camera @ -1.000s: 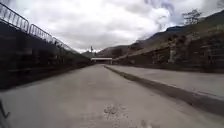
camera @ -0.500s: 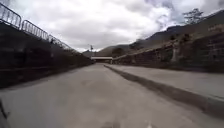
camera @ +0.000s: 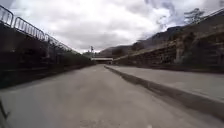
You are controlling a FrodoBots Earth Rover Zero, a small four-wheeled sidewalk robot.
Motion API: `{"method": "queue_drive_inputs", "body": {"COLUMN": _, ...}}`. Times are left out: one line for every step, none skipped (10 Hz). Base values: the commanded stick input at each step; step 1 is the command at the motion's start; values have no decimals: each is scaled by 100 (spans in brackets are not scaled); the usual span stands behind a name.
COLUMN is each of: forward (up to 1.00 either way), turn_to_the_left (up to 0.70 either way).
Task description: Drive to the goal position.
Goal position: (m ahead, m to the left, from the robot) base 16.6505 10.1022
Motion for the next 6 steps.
{"method": "queue_drive_inputs", "body": {"forward": 70, "turn_to_the_left": 0}}
{"method": "queue_drive_inputs", "body": {"forward": 70, "turn_to_the_left": 0}}
{"method": "queue_drive_inputs", "body": {"forward": 70, "turn_to_the_left": 0}}
{"method": "queue_drive_inputs", "body": {"forward": 70, "turn_to_the_left": 0}}
{"method": "queue_drive_inputs", "body": {"forward": 70, "turn_to_the_left": 0}}
{"method": "queue_drive_inputs", "body": {"forward": 70, "turn_to_the_left": 0}}
